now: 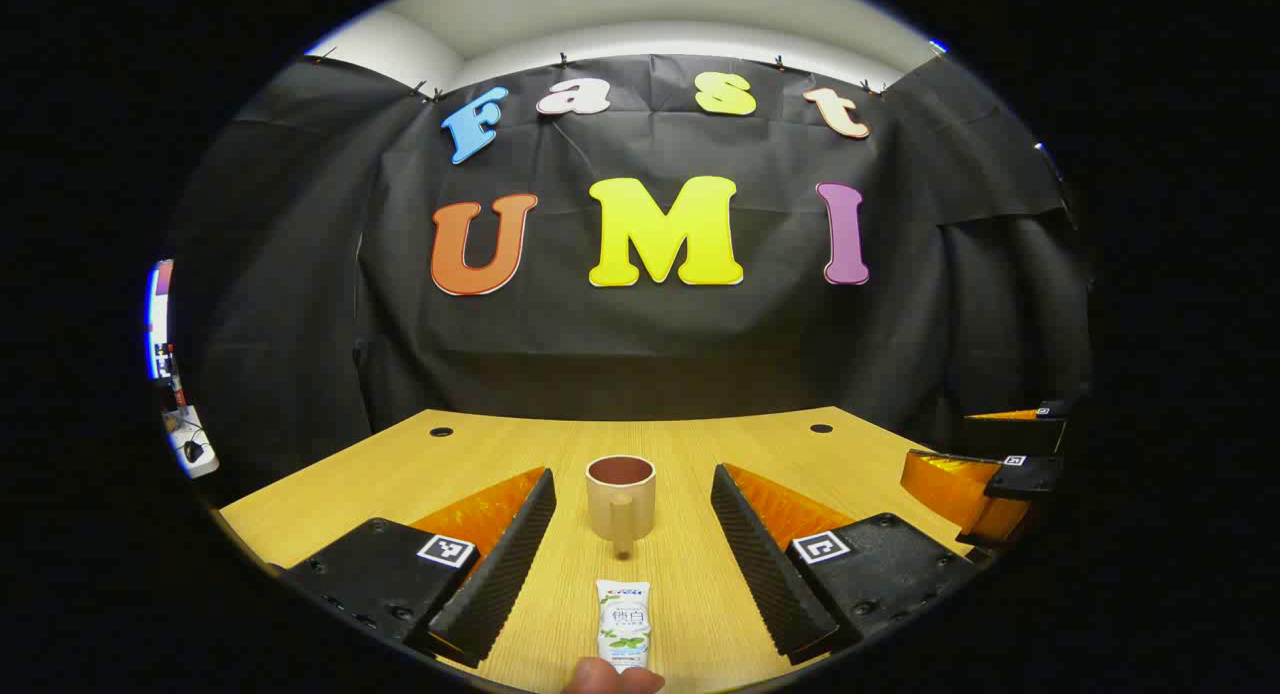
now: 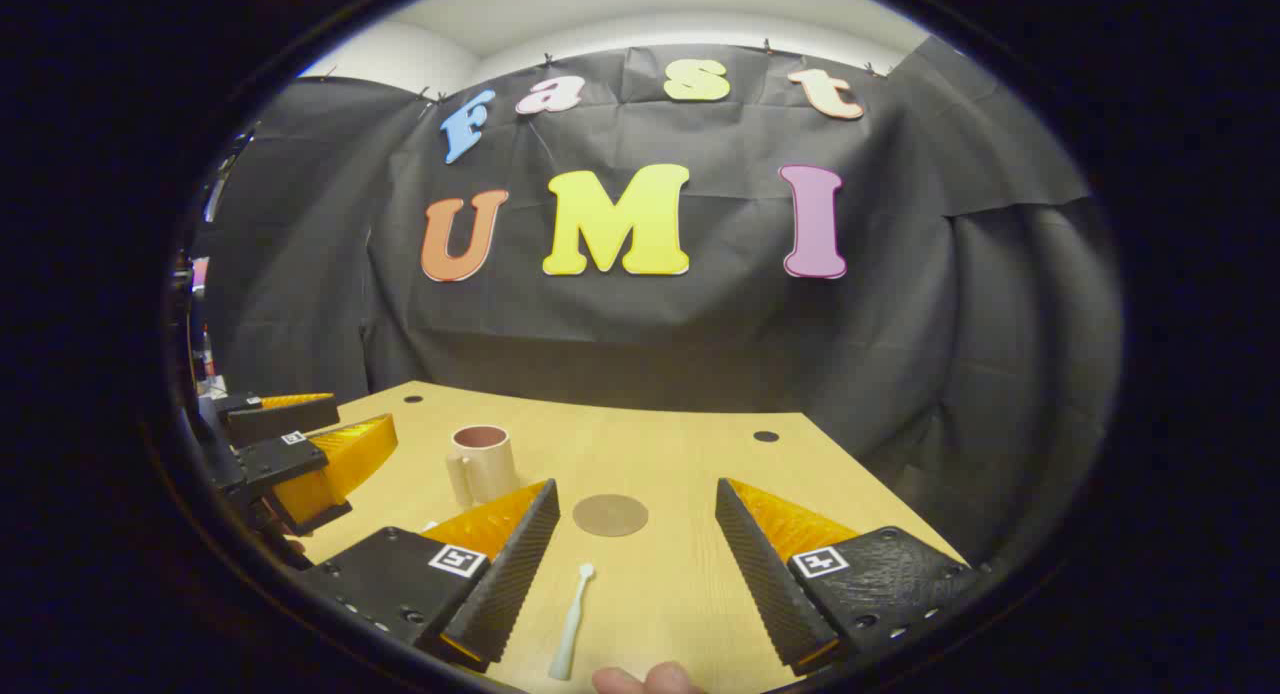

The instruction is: Put the toothbrush and toothpaste on the desktop into the cup, then pick up the cup and place it on the coaster on the desktop.

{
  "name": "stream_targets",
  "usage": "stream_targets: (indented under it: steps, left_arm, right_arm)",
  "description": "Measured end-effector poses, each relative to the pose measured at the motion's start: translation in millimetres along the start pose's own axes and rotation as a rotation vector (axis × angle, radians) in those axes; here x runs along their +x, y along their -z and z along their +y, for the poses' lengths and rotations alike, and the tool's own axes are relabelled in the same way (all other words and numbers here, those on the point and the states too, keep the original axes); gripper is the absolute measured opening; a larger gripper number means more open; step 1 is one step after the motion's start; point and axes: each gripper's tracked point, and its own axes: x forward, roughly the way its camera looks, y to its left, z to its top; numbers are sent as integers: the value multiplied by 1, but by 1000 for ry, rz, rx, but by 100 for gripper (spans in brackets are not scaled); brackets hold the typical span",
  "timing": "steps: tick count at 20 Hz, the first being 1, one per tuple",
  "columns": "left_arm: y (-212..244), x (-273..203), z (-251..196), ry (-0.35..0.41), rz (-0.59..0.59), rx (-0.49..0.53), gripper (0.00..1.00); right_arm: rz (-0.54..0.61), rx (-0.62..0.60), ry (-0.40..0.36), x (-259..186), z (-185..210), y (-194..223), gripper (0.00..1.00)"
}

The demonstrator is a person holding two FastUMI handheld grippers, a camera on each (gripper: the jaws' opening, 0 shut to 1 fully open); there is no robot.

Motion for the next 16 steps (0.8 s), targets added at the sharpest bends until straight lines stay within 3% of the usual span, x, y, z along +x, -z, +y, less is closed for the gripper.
stream_targets:
  steps: [16]
  left_arm:
    - [17, 1, 3, 4, 51, 34, 99]
  right_arm:
    - [28, 9, -6, 1, 3, 12, 94]
